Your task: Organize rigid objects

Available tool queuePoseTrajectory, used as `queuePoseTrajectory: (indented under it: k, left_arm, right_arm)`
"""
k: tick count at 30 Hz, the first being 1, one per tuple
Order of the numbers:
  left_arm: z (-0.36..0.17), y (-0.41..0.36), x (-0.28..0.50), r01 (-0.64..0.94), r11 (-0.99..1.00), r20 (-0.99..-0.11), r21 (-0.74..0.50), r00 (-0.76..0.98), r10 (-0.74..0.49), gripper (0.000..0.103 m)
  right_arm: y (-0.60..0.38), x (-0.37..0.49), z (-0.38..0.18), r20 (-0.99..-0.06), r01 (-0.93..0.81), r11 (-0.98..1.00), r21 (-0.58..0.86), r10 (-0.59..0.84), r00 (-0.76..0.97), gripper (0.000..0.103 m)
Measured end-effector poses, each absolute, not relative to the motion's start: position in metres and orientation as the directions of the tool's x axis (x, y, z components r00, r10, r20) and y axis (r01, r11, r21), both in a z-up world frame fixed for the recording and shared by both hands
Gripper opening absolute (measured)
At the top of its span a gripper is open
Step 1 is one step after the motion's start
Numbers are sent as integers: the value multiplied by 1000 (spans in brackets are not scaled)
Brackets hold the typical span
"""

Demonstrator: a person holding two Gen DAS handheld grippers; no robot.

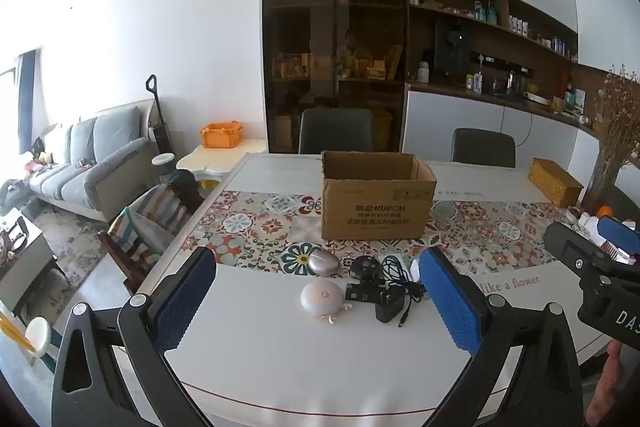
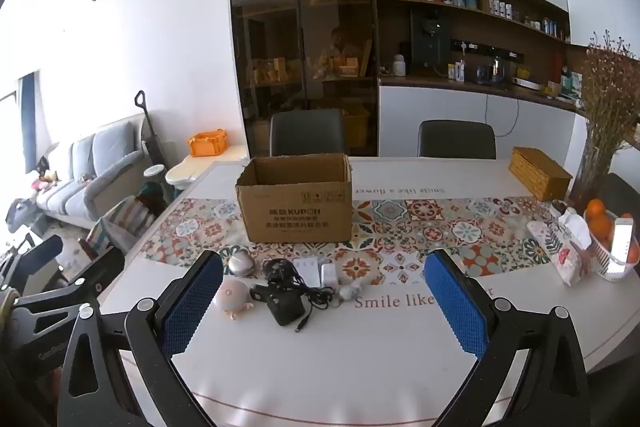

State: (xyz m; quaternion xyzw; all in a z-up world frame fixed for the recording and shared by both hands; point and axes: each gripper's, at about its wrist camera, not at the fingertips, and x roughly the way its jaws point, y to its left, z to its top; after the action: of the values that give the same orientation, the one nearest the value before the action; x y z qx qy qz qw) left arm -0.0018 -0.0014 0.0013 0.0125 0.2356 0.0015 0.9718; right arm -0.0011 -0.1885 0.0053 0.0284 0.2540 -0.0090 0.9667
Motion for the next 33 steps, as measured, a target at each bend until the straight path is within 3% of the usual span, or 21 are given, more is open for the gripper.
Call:
queuePoseTrajectory:
  k: [8, 33]
  left_arm:
    - [2, -9, -10, -5, 1000, -421, 30, 907, 17, 103]
    - [5, 0, 2, 37, 999, -435, 1, 900, -33, 103]
  right_arm:
    - [-187, 5, 6, -497, 39, 997, 62, -3, 868, 101]
    - [-190, 1, 7, -480, 42, 997, 64, -6, 877, 101]
